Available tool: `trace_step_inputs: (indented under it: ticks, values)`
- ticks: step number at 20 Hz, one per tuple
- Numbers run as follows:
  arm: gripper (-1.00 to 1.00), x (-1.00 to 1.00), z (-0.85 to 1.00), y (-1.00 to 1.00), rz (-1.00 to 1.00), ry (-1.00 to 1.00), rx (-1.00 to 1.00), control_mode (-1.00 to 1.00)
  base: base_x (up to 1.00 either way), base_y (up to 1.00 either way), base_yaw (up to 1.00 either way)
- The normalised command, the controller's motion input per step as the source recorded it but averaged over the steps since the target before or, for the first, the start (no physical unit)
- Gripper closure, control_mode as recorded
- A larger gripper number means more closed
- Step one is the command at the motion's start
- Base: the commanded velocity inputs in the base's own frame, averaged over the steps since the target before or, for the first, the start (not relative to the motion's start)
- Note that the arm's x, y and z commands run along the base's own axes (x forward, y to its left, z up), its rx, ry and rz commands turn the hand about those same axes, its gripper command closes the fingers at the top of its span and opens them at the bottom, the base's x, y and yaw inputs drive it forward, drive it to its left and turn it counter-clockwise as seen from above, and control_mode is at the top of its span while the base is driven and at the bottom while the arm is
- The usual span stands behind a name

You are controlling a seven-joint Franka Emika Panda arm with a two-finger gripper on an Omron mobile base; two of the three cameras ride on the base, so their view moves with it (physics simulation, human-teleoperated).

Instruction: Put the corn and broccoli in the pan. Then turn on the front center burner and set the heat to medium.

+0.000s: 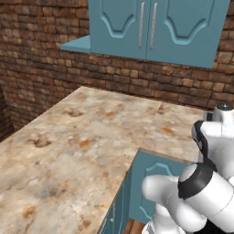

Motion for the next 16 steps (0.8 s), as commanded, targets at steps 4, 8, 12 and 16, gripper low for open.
trace_step_inputs:
  ticks: [4, 8, 12, 16]
  values:
    - [1.00, -0.49, 0.32, -0.83, -0.29, 0.04, 0.03, -1.00, 0.00, 0.00, 0.00]
    - [1.00, -0.57, 0.26, -0.68, -0.08, 0.05, 0.09, -1.00, 0.00, 0.00, 0.00]
    - [1.00, -0.66, 0.29, -0.83, 0.00, 0.11, 0.13, -1.00, 0.00, 0.00, 0.00]
    - [1.00, -0.51, 0.16, -0.79, 0.00, 0.10, 0.10, -1.00, 0.00, 0.00, 0.00]
